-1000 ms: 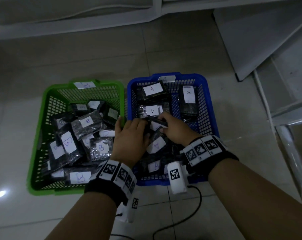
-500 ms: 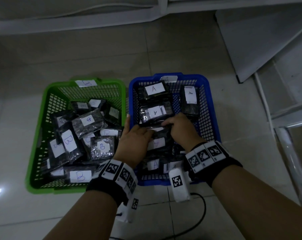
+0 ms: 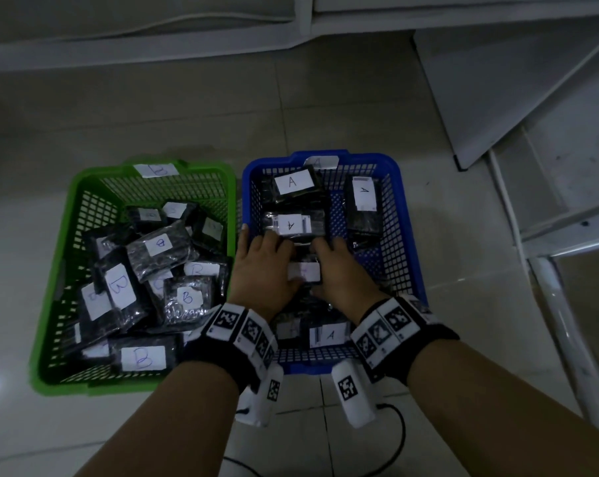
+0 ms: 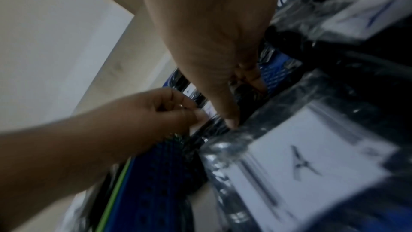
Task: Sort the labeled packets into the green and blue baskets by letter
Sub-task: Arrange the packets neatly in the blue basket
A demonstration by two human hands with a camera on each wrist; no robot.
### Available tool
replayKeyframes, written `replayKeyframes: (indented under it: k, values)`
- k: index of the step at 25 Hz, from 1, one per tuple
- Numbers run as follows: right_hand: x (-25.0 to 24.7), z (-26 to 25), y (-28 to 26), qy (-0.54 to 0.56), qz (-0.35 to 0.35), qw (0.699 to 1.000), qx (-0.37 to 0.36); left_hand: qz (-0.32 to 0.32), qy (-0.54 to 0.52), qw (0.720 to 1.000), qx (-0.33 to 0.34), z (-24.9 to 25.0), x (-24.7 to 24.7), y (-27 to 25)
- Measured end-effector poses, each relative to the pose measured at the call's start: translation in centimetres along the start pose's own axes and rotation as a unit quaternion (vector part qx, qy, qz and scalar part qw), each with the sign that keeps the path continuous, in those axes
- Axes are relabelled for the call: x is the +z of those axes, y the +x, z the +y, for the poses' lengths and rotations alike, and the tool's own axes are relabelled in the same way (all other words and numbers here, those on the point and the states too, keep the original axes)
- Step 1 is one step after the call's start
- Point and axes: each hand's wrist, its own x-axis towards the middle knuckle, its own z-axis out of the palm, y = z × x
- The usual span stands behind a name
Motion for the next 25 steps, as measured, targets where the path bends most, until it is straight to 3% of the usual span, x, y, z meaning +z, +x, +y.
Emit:
replayKeyframes:
  k: [3, 7, 9, 11, 12, 14, 18, 20, 22, 25]
  values:
    - [-0.5, 0.0, 0.2, 0.071, 0.024, 0.997, 0.030, -0.058, 0.019, 0.998, -0.007, -0.5, -0.7, -0.5]
    - [-2.5, -0.1, -1.0, 0.067, 0.040, 0.997, 0.023, -0.025, -0.013, 0.999, 0.018, -1.0, -1.6, -0.4]
    - [-3.2, -0.3, -2.2, 0.006, -0.038, 0.999, -0.006, -0.056, -0.031, 0.998, 0.030, -0.4, -3.0, -0.6]
    - [-2.8, -0.4, -3.6, -0.121, -0.180, 0.975, -0.053, -0.146, 0.019, 0.988, 0.042, 0.5, -3.9, -1.7]
    - [-2.3, -0.2, -4.2, -0.175, -0.201, 0.960, -0.080, -0.186, 0.057, 0.980, 0.050, 0.9, -4.0, -2.4]
    - [-1.8, 0.5, -4.7, -0.190, -0.174, 0.960, -0.105, -0.232, 0.104, 0.966, 0.054, 1.1, -3.2, -3.6]
    - [-4.0, 1.1, -3.7, 0.013, -0.145, 0.989, -0.003, -0.192, 0.072, 0.978, 0.036, 0.8, -2.7, -3.4]
    - [-5.3, 1.2, -3.1, 0.094, -0.081, 0.992, 0.026, -0.184, 0.052, 0.981, 0.019, 0.7, -2.8, -2.9]
    - [-6.0, 1.0, -2.5, 0.116, -0.017, 0.993, 0.021, -0.167, 0.051, 0.985, -0.001, 0.4, -2.3, -2.8]
    - [-5.9, 0.8, -1.7, 0.138, 0.002, 0.990, 0.033, -0.129, 0.050, 0.990, -0.027, 0.3, -1.8, -2.7]
